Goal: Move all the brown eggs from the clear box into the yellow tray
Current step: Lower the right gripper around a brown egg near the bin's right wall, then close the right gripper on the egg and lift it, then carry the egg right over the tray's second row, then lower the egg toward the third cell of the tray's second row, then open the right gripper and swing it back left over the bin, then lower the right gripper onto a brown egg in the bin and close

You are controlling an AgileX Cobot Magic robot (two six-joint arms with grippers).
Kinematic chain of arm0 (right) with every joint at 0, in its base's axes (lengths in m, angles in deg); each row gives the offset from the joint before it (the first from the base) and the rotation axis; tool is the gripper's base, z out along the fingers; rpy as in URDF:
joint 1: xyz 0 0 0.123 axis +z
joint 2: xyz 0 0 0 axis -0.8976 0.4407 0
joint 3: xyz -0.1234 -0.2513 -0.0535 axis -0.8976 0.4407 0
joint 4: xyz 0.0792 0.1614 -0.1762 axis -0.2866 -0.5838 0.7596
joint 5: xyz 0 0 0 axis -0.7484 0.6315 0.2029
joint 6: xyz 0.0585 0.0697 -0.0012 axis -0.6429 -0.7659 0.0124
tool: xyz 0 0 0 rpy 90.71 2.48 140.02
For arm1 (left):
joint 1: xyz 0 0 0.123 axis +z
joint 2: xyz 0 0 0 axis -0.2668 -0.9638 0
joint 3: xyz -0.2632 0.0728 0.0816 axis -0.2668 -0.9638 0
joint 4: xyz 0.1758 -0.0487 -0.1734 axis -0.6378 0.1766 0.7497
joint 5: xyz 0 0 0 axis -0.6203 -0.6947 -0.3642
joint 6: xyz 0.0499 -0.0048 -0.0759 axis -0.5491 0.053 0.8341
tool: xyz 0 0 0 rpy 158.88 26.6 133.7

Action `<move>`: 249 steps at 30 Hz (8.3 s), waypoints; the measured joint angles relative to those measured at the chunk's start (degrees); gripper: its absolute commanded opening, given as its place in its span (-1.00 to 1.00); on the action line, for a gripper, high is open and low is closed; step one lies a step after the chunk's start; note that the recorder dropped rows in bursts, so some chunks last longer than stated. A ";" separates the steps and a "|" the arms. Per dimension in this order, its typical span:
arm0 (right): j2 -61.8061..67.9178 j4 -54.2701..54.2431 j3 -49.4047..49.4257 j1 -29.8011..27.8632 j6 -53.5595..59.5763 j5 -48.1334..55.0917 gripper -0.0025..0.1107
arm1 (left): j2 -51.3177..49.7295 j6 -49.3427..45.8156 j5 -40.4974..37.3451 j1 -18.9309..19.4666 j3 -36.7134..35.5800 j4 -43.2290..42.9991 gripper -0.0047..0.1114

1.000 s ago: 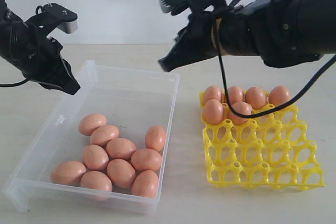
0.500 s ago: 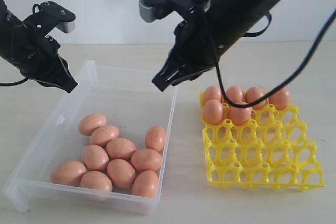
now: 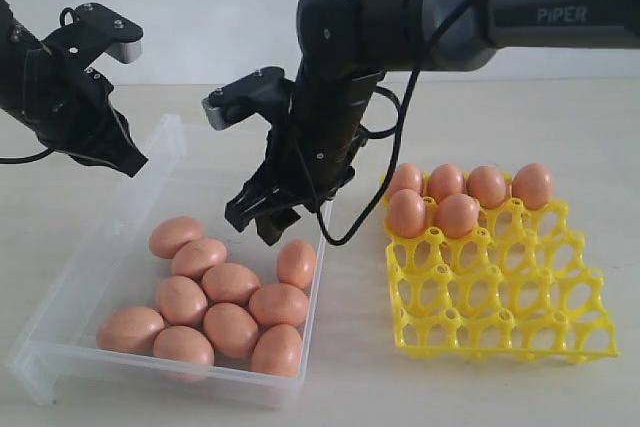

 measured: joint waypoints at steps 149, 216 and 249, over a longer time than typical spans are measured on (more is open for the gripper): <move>-14.18 1.90 67.29 -21.78 -10.51 -101.18 -0.95 | 0.12 -0.11 12.98 0.00 -4.22 1.06 -0.78; -16.01 16.40 17.60 6.17 -2.40 -12.57 0.14 | 0.12 -0.11 11.80 0.00 -4.22 1.06 -0.78; 0.00 -0.85 15.62 8.07 29.51 -23.80 -0.30 | 0.12 -0.11 11.54 0.00 -4.22 1.06 -0.78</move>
